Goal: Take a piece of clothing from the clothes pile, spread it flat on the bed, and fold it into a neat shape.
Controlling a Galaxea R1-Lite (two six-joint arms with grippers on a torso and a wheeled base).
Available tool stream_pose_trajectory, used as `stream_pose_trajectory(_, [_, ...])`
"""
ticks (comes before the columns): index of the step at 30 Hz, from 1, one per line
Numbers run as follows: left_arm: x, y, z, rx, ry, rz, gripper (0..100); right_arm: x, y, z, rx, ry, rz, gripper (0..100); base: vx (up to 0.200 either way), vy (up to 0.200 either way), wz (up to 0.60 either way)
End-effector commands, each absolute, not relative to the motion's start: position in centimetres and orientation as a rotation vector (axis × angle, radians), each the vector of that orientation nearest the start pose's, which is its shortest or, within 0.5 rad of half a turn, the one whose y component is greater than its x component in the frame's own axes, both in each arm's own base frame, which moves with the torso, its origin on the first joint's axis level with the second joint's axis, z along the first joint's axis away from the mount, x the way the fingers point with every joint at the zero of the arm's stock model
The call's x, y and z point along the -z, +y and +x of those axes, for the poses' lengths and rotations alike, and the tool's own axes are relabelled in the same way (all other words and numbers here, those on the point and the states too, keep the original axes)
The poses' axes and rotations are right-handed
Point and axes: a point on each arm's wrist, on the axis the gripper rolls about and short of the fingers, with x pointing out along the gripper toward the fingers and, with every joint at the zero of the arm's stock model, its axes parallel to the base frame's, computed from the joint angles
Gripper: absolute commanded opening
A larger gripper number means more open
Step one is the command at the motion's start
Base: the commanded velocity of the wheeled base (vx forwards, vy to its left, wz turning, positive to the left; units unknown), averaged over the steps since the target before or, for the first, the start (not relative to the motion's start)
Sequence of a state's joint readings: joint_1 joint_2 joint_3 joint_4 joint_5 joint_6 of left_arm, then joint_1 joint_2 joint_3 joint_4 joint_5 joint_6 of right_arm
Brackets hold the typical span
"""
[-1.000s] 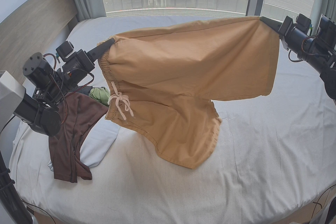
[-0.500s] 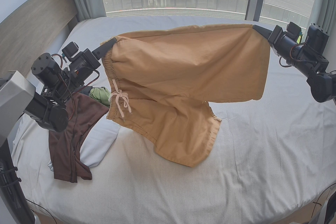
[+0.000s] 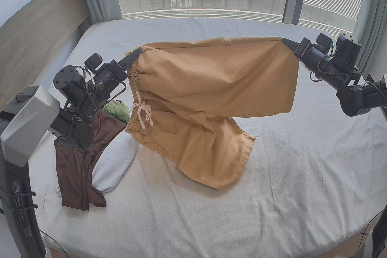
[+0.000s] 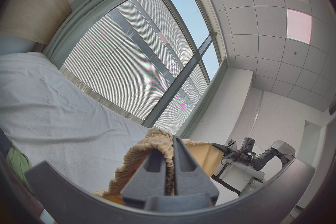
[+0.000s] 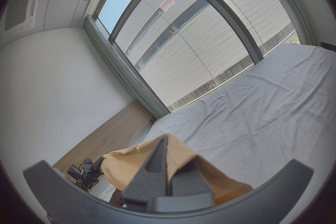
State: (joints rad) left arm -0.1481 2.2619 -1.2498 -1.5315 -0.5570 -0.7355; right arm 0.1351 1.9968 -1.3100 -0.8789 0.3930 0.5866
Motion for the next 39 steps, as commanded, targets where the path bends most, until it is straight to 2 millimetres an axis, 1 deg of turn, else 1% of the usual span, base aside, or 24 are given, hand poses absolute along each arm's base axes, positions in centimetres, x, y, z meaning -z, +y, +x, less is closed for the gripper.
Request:
stream_pose_trajectory(1, [-15.2,-8.1,44.4,0.826,-0.226,-0.594,0,-21.8,6.5,42.2,-0.555,0.003,0.552,0,0.0,0.0,0.0])
stream_pose_trajectory(2, [-14.7,-8.2,45.4,0.808,-0.233,-0.603,0,-21.1,6.6,43.0,-0.552,0.009,0.553,0,0.0,0.0,0.0])
stream_pose_trajectory(4, [-14.5,-8.3,46.3,0.786,-0.248,-0.61,0,-20.5,6.3,43.6,-0.541,0.011,0.555,0,0.0,0.0,0.0])
stream_pose_trajectory(5, [-14.5,-8.3,46.3,0.786,-0.248,-0.61,0,-20.5,6.3,43.6,-0.541,0.011,0.555,0,0.0,0.0,0.0])
stream_pose_trajectory(6, [-14.3,-8.4,47.1,0.769,-0.258,-0.618,0,-19.9,6.3,44.2,-0.537,0.012,0.562,0,0.0,0.0,0.0])
stream_pose_trajectory(9, [-13.3,-8.6,48.1,0.762,-0.251,-0.622,0,-18.7,6.1,45.5,-0.517,0.009,0.577,0,0.0,0.0,0.0])
stream_pose_trajectory(11, [-13.0,-8.7,48.4,0.761,-0.248,-0.623,0,-18.4,6.0,45.8,-0.512,0.008,0.578,0,0.0,0.0,0.0])
stream_pose_trajectory(13, [-12.2,-8.8,49.0,0.758,-0.234,-0.626,0,-17.7,5.6,46.8,-0.502,0.003,0.578,0,0.0,0.0,0.0])
stream_pose_trajectory(14, [-12.2,-8.8,49.0,0.758,-0.234,-0.626,0,-17.7,5.6,46.8,-0.502,0.003,0.578,0,0.0,0.0,0.0])
stream_pose_trajectory(15, [-11.9,-8.9,49.4,0.756,-0.225,-0.628,0,-17.1,5.3,47.4,-0.495,0.006,0.58,0,0.0,0.0,0.0])
stream_pose_trajectory(17, [-11.6,-8.9,49.7,0.752,-0.218,-0.63,0,-16.7,5.4,47.7,-0.493,0.008,0.582,0,0.0,0.0,0.0])
stream_pose_trajectory(21, [-10.7,-9.7,51.2,0.758,-0.214,-0.634,0,-15.4,5.6,48.9,-0.494,0.014,0.594,0,0.0,0.0,0.0])
stream_pose_trajectory(22, [-10.6,-9.8,51.4,0.757,-0.224,-0.633,0,-15.0,5.6,49.2,-0.493,0.018,0.596,0,0.0,0.0,0.0])
stream_pose_trajectory(23, [-10.6,-9.8,51.4,0.757,-0.224,-0.633,0,-15.0,5.6,49.2,-0.493,0.018,0.596,0,0.0,0.0,0.0])
stream_pose_trajectory(24, [-10.5,-10.1,52.0,0.747,-0.237,-0.638,0,-14.3,5.7,49.8,-0.492,0.022,0.597,0,0.0,0.0,0.0])
stream_pose_trajectory(25, [-10.4,-10.1,52.1,0.745,-0.236,-0.639,0,-14.2,5.7,49.8,-0.492,0.022,0.597,0,0.0,0.0,0.0])
stream_pose_trajectory(26, [-10.4,-10.6,52.6,0.744,-0.245,-0.642,0,-13.6,5.8,50.3,-0.493,0.023,0.599,0,0.0,0.0,0.0])
stream_pose_trajectory(28, [-10.2,-10.7,53.2,0.732,-0.257,-0.647,0,-13.0,5.9,50.9,-0.494,0.025,0.599,0,0.0,0.0,0.0])
stream_pose_trajectory(29, [-10.2,-10.7,53.2,0.732,-0.257,-0.647,0,-13.0,5.9,50.9,-0.494,0.025,0.599,0,0.0,0.0,0.0])
stream_pose_trajectory(31, [-8.3,-10.8,53.9,0.698,-0.203,-0.662,0,-11.9,5.8,51.6,-0.491,0.025,0.599,0,0.0,0.0,0.0])
stream_pose_trajectory(34, [-5.9,-10.9,54.3,0.663,-0.128,-0.678,0,-11.2,5.9,52.2,-0.493,0.019,0.598,0,0.0,0.0,0.0])
stream_pose_trajectory(36, [-5.9,-10.9,54.3,0.663,-0.128,-0.678,0,-11.2,5.9,52.2,-0.493,0.019,0.598,0,0.0,0.0,0.0])
stream_pose_trajectory(37, [-3.9,-10.9,54.6,0.627,-0.063,-0.69,0,-10.9,5.9,52.8,-0.496,0.003,0.596,0,0.0,0.0,0.0])
stream_pose_trajectory(39, [-2.6,-10.9,54.7,0.609,-0.017,-0.697,0,-10.6,5.8,53.4,-0.498,-0.013,0.595,0,0.0,0.0,0.0])
